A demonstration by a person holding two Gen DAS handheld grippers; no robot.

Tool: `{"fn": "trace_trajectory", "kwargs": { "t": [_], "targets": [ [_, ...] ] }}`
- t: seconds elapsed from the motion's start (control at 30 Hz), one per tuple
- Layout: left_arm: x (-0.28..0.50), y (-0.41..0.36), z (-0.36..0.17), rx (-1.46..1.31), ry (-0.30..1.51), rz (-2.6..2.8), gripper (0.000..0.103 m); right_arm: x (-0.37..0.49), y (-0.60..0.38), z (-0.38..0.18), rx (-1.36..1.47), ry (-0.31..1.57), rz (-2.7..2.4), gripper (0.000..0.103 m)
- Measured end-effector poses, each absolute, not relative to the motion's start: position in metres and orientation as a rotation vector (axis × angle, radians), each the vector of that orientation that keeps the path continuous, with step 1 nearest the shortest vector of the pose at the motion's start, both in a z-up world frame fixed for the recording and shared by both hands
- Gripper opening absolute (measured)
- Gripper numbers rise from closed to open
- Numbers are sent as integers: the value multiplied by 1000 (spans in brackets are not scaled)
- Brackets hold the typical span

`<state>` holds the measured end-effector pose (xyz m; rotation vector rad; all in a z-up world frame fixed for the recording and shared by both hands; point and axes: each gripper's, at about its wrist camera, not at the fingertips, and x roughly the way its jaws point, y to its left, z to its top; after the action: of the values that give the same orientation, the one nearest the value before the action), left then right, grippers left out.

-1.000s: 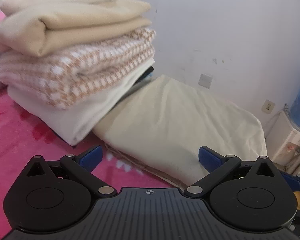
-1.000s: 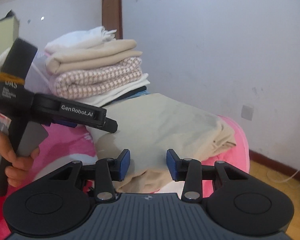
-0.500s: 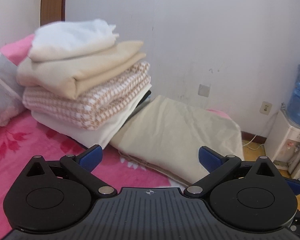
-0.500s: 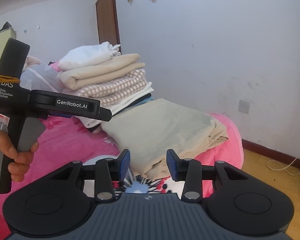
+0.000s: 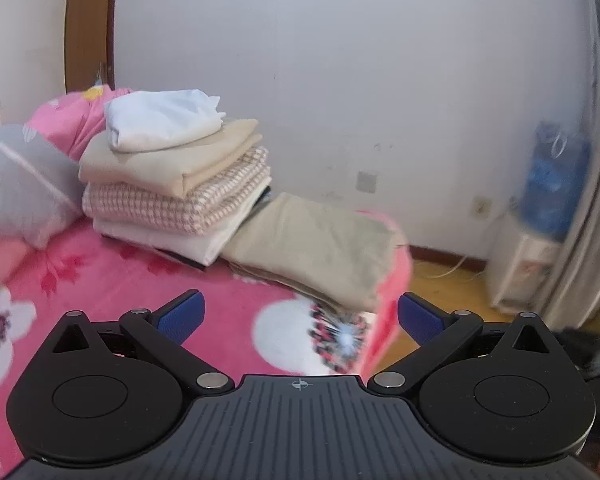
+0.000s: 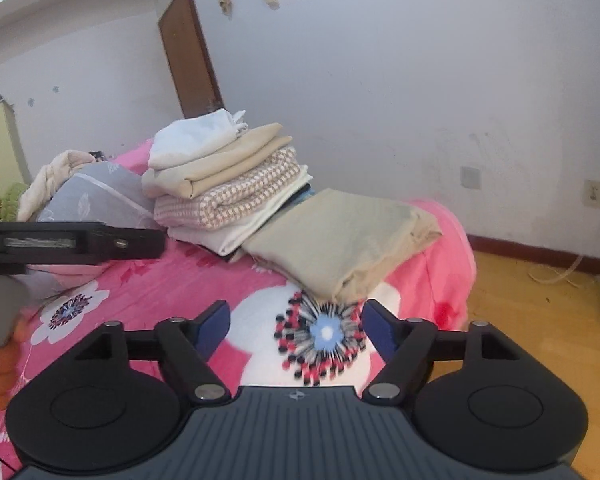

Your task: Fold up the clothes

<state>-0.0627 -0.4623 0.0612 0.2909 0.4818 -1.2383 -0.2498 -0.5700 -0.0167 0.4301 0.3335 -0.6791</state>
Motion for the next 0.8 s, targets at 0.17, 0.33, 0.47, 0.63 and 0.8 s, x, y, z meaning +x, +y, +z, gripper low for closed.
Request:
{"fn": "trace_trajectory", "kwargs": {
  "t": [0.17, 0.33, 0.47, 0.63, 0.8],
  "targets": [
    [-85, -429, 63, 227, 567, -1223, 103, -269, -535, -12, 438, 363, -765, 98],
    [-107, -403, 51, 254, 596, -1132, 103, -282, -504, -6, 383, 382, -815, 102],
    [-117, -386, 50, 214, 571, -1126, 103, -285, -489, -6, 362, 423, -851, 103],
    [-131, -377, 45, 212, 504, -1104, 103, -288, -480, 0, 352, 436, -891, 103],
    [-137, -378, 39, 211, 540, -1084, 103, -290, -475, 3, 322, 450, -924, 103]
  ]
}}
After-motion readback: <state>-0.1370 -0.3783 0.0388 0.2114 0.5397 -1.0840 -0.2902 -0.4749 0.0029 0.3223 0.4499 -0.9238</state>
